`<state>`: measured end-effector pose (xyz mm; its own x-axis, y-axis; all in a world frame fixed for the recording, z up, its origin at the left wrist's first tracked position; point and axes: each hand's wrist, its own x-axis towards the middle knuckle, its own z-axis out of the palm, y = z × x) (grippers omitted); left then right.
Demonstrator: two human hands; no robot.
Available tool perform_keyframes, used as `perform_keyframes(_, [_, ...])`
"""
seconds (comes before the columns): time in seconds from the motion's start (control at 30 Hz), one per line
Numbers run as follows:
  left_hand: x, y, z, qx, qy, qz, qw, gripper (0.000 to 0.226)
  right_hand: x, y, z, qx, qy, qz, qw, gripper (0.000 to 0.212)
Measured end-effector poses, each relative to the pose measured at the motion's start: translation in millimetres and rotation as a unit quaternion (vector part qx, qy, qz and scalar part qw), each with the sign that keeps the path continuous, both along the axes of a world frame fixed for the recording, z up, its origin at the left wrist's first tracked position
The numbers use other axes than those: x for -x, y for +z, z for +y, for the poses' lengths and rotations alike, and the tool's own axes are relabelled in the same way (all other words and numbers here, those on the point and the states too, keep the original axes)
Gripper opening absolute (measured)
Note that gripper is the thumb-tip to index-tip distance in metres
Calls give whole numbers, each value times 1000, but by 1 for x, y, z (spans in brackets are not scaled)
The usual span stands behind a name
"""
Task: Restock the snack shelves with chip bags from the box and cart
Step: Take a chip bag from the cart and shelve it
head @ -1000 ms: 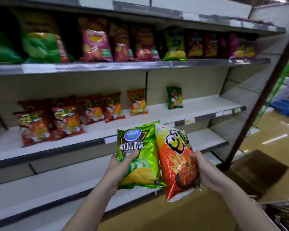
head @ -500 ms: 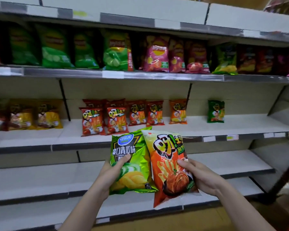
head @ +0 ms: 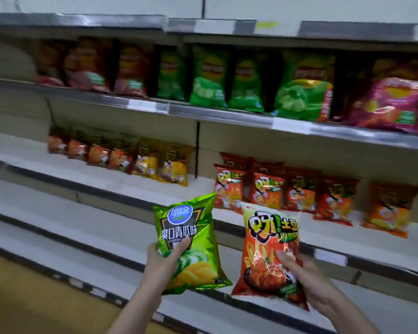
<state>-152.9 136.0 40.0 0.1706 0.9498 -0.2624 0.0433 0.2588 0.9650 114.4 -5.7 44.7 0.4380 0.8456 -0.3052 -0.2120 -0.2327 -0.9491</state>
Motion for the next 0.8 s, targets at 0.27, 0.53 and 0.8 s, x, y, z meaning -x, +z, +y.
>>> perform_keyframes(0.27, [66,-14,140,-6,116,51,992,74,45,-27,206,-17,103,42,994,74])
perform_keyframes(0.53, [80,-5,265,-15,156,94,983,67,75,-27,370,-36,166,34,985,54])
perform_keyframes(0.8, [134,-17,321,12,231,104,967,101,118,-34,460,-24,220,39,974,85])
